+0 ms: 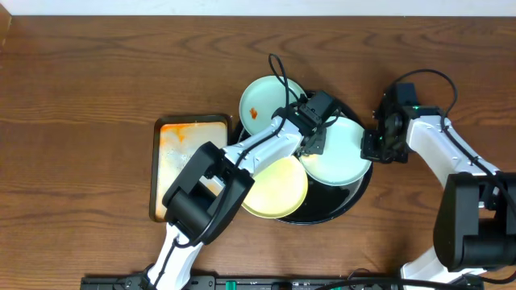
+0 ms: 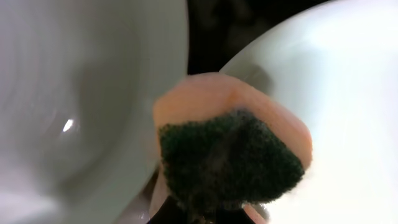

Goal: Clean dirty plates on tray and stack at the side
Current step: 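Scrub the right pale green plate with the sponge in the left gripper, then scrub the right plate again with the sponge while right gripper holds its rim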

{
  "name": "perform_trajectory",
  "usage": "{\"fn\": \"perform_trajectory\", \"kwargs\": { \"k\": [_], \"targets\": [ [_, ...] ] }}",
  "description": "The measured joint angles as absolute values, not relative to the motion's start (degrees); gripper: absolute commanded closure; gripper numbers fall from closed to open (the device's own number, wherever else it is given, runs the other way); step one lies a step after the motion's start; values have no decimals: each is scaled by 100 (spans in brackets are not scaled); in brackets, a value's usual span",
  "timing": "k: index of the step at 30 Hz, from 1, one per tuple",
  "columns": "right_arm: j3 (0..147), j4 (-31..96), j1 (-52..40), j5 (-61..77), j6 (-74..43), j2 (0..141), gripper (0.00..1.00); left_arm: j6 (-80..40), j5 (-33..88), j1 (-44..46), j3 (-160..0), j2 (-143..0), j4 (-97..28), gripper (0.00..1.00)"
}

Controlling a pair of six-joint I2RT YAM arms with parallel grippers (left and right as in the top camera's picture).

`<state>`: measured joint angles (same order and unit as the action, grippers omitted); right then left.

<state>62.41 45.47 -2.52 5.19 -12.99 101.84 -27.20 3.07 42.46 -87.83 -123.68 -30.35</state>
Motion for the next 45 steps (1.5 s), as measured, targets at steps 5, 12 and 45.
{"fn": "perform_trajectory", "kwargs": {
  "k": [5, 12, 45],
  "targets": [
    [6239, 4595, -320, 543, -1321, 10184, 99, -2720, 353, 4215, -9258, -12543, -3826, 93],
    [6239, 4609, -327, 552, -1343, 10184, 99, -2720, 322, 4180, -10022, -12737, -4901, 93],
    [6228, 4639, -451, -403, -1334, 9317, 99, -2598, 871, 4453, -10322, -12184, -4320, 92]
  ]
}}
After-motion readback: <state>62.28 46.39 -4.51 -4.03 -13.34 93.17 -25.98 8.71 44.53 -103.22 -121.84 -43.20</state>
